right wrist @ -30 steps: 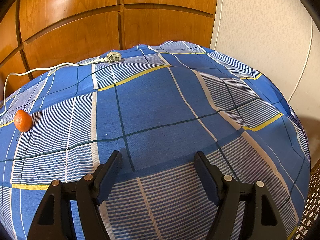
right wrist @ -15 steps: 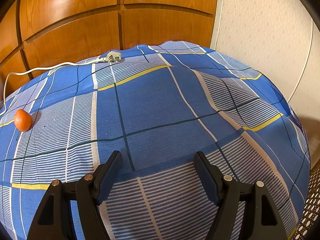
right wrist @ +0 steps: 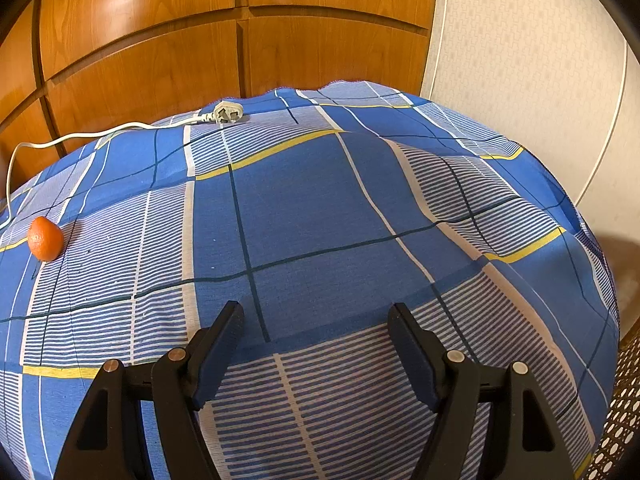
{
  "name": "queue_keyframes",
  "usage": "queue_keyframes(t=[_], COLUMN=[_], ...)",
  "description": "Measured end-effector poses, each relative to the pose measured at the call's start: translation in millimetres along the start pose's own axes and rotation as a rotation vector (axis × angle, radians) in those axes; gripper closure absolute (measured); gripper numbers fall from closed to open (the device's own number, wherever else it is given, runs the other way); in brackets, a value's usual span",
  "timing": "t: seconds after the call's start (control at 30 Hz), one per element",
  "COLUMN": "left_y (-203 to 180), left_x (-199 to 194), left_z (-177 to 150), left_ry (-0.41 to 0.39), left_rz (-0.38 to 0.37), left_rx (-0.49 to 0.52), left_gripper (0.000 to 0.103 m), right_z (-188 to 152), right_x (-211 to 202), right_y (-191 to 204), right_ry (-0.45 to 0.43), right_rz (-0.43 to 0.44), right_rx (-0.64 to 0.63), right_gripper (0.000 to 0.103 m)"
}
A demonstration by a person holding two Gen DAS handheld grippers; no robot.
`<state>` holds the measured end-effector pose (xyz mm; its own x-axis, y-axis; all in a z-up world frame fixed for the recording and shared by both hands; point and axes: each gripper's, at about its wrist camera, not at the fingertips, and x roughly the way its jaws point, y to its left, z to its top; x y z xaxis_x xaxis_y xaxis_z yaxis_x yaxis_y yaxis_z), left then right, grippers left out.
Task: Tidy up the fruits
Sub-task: 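Lift the open left tool back out of the tray, then reach the right tool to the tangerine and grasp it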
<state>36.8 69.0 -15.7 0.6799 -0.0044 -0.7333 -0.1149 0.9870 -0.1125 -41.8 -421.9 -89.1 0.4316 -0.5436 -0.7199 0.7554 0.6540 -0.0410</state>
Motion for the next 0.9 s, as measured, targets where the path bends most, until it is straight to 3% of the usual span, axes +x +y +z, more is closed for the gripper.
queue_keyframes(t=[0.37, 0.73, 0.9], left_y=[8.3, 23.9, 27.4], left_x=[-15.4, -4.7, 1.0], left_z=[4.6, 0.1, -2.4], left_ry=[-0.068, -0.022, -0.006], left_rz=[0.028, 0.071, 0.075], left_rx=[-0.018, -0.057, -0.067], left_gripper=[0.000, 0.000, 0.000], right_z=[-1.1, 6.7, 11.5], right_x=[0.2, 2.7, -0.6], right_y=[0.3, 1.0, 9.3], right_ry=[0.002, 0.047, 0.092], right_rz=[-0.002, -0.004, 0.085], right_rx=[-0.003, -0.013, -0.045], right_gripper=[0.027, 0.027, 0.027])
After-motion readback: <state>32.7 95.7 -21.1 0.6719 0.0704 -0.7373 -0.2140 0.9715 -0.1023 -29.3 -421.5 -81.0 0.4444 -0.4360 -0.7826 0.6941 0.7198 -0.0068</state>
